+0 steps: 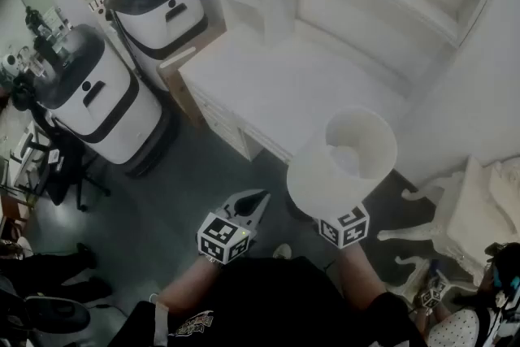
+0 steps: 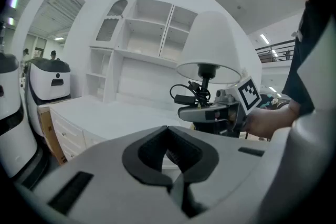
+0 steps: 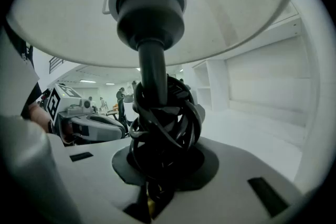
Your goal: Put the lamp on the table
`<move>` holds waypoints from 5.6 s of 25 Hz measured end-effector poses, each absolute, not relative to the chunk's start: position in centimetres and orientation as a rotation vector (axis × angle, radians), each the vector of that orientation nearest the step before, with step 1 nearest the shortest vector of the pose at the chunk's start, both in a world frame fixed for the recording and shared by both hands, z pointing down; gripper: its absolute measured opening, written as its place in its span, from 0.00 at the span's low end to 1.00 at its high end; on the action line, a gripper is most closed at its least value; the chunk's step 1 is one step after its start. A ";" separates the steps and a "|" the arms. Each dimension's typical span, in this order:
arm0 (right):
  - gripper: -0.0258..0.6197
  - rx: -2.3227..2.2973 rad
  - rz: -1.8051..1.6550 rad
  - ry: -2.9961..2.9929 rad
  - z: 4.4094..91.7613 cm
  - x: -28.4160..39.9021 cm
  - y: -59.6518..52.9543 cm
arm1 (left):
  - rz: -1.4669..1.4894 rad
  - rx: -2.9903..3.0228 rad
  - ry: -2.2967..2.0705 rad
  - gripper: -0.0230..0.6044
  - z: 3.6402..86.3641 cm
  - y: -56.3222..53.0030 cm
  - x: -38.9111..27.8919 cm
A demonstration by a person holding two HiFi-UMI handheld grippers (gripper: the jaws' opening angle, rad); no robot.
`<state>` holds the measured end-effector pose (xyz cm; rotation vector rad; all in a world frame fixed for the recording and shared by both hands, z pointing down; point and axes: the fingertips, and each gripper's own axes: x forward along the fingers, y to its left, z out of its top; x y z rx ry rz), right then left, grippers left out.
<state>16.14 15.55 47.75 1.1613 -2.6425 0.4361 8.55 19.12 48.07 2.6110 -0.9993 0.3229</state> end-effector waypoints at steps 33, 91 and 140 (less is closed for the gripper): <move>0.17 1.172 0.437 -2.644 47.4 14.4 16.1 | 0.328 2.612 -1.013 0.05 47.4 20.4 6.1; 0.17 1.427 0.513 -2.539 48.2 2.9 6.8 | 0.352 2.669 -0.747 0.05 48.9 10.4 -6.4; 0.17 1.361 0.487 -2.563 48.8 5.6 -9.2 | 0.320 2.663 -0.738 0.05 48.8 -3.6 -2.8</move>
